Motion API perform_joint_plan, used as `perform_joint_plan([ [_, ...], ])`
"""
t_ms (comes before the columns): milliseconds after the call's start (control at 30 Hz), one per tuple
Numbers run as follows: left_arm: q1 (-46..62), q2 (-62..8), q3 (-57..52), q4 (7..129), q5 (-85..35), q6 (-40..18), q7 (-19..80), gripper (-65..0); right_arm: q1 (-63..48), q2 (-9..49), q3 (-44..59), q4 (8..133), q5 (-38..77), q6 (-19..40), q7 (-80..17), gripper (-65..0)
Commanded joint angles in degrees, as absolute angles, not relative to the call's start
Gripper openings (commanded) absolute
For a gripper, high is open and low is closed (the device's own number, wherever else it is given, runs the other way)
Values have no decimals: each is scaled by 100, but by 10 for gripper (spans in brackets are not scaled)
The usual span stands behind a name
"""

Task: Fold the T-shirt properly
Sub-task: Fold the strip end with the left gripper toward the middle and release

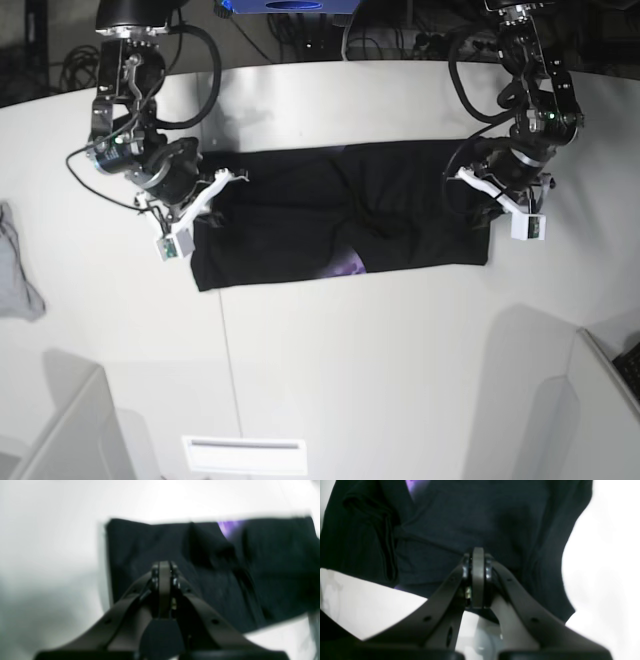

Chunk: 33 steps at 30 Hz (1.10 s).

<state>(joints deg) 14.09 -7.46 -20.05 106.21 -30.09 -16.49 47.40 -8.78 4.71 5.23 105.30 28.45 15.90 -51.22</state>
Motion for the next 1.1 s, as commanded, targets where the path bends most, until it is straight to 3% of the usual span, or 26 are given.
perform_joint_plan([
  [0,1279,-787,-1956,10580,-3099,-1719,4646,-650,-787,497,514,10607,2932,1622,-5007,-650],
  [500,-382,-171,-769,8602,-3099,-1692,4655,-650,-752,497,532,10607,2932,1622,-5015,-650],
  [633,-734,-13,-295,8180,-3125,-1209,4646,-650,-752,497,541,10607,2932,1622,-5015,-650],
  [867,-207,-75,-303,9719,-3134,-1121,4646,-650,-716,382,1165,10607,2932,1622,-5051,-650],
  [1033,787,-664,-1525,10695,-3143,-1147,4611,-650,-488,347,1692,10607,2932,1622,-5622,-645],
  [1067,927,-778,-1824,10686,-3143,-1165,4602,-650,-382,338,1798,10563,2932,1622,-5842,-548],
])
